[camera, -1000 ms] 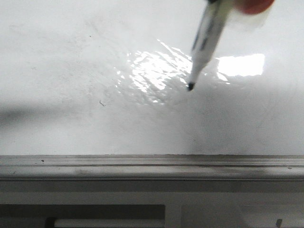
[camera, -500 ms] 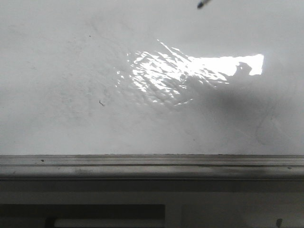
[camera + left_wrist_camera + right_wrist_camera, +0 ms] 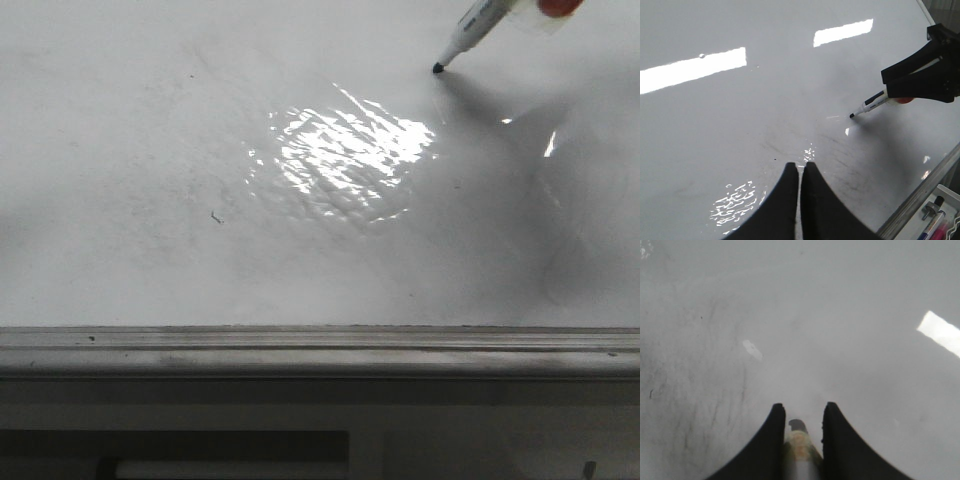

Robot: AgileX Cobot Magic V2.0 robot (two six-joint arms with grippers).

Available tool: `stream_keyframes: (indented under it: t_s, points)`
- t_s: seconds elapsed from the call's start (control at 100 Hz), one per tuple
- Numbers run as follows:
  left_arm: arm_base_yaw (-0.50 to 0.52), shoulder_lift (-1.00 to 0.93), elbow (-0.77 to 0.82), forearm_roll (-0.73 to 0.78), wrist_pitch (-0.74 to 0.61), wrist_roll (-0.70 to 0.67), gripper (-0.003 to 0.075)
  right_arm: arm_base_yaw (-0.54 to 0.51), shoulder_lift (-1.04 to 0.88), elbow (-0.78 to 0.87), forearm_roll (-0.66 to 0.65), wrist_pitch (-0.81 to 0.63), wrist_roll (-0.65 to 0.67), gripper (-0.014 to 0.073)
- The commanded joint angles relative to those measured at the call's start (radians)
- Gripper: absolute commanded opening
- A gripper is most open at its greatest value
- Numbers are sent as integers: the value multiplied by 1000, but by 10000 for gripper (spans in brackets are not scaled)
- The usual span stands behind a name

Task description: Write number 9 on whiteboard

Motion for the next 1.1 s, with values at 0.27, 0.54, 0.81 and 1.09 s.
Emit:
stream_keyframes:
  t_s: [0.27, 0.54, 0.81, 1.09]
  points:
    - [2, 1, -29, -35, -26, -11, -20, 16, 69, -87, -1, 209, 2, -40]
    - [2, 1, -29, -35, -26, -11, -20, -21, 62, -117, -41, 158, 2, -42]
    - [2, 1, -29, -35, -23, -11, -20, -58, 103, -211, -54, 199, 2, -42]
    - [2, 1, -29, -35, -21, -11, -20, -55, 101, -180, 17, 425, 2, -41]
